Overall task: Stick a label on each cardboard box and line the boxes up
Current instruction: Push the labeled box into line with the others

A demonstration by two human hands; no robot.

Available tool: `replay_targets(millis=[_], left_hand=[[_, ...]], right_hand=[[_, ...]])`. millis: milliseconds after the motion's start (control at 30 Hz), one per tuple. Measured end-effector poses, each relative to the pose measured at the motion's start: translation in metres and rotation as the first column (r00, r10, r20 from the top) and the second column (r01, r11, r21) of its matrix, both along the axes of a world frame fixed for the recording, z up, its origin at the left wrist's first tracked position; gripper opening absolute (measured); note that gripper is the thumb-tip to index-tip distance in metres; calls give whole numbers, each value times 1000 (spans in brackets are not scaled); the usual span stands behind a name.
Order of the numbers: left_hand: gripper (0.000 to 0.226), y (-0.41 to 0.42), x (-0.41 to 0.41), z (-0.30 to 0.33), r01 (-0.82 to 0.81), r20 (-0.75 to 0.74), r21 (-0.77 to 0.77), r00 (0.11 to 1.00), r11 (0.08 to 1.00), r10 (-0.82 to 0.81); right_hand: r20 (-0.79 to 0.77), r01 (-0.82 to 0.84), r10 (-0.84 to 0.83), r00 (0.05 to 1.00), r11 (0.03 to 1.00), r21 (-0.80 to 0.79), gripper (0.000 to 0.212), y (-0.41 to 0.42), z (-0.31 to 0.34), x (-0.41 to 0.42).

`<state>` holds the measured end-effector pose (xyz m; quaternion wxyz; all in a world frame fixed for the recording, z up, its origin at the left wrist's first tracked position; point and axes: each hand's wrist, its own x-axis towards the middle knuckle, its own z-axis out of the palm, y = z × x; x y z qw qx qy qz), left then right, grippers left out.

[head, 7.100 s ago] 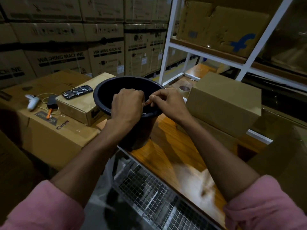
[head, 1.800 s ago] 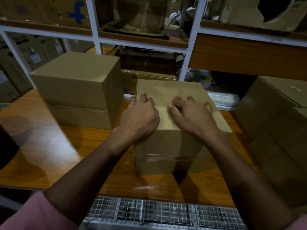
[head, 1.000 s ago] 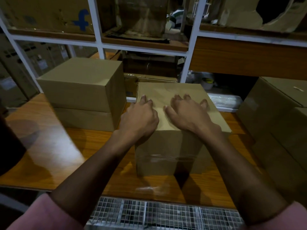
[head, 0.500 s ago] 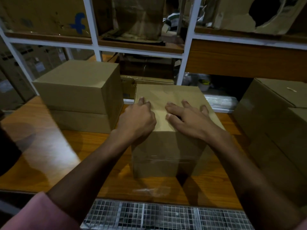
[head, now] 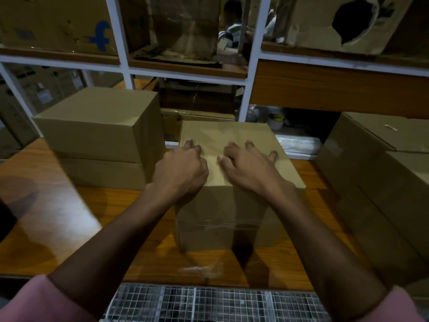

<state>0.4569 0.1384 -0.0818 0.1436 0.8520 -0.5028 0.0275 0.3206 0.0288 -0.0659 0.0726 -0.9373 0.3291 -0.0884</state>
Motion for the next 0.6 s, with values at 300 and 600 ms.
replay_targets(millis=[300, 600], left_hand=[[49, -5, 0, 0, 20, 2, -29, 1000, 999, -20], [50, -5, -5, 1, -3, -27, -51, 1000, 999, 1]], right_hand=[[-50, -151, 154, 987, 986, 69, 48, 2, 3, 10], [139, -157, 155, 978, 988, 4, 50, 0, -3, -22]])
